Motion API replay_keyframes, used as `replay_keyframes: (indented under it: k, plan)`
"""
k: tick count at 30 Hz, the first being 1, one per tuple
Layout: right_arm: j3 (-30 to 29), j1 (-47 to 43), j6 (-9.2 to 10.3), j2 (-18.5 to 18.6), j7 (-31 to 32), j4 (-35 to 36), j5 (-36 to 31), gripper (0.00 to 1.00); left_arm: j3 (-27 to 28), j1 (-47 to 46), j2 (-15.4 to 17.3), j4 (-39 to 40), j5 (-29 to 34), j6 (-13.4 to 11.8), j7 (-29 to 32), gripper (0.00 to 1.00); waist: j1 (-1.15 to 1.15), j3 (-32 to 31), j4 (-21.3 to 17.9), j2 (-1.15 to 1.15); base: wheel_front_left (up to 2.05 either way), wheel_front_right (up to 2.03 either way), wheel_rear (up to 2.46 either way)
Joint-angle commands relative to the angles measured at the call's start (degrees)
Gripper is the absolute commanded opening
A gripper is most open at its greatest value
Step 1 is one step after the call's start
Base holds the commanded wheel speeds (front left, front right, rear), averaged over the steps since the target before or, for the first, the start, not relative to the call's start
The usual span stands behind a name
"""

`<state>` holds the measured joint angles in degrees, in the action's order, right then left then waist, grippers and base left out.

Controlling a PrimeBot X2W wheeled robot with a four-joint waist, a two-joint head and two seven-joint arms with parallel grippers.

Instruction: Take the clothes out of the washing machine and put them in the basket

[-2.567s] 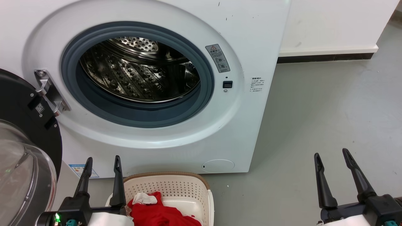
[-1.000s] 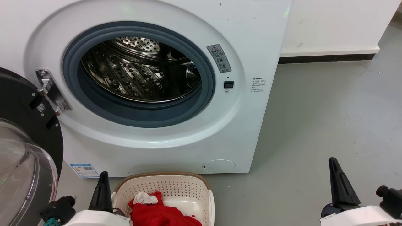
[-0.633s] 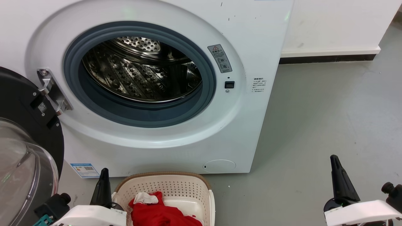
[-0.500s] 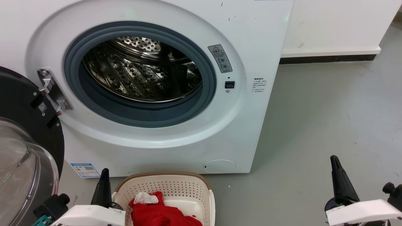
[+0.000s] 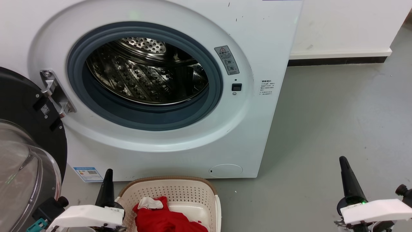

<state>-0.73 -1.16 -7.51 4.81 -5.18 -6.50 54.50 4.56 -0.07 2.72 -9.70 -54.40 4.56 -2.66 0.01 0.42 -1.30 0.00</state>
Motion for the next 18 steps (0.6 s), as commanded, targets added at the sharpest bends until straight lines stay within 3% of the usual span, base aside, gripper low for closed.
replay_keyframes:
  k: [1, 18]
  plan:
    - [-0.2, 1.4, 0.01, 0.4, 0.3, 0.1, 1.7, 0.0, 0.3, -1.3, 0.1, 0.2, -1.5, 0.5, 0.4, 0.0, 0.0, 0.0, 0.0, 0.0, 0.0, 0.0, 0.0]
    - [-1.0, 3.4, 0.01, 0.4, 3.2, -2.2, 14.0, 0.0, 0.8, -3.1, 0.2, -1.2, -13.1, 1.3, 3.2, 0.0, -0.01, -0.1, 0.3, 0.0, 0.0, 0.0, 0.0]
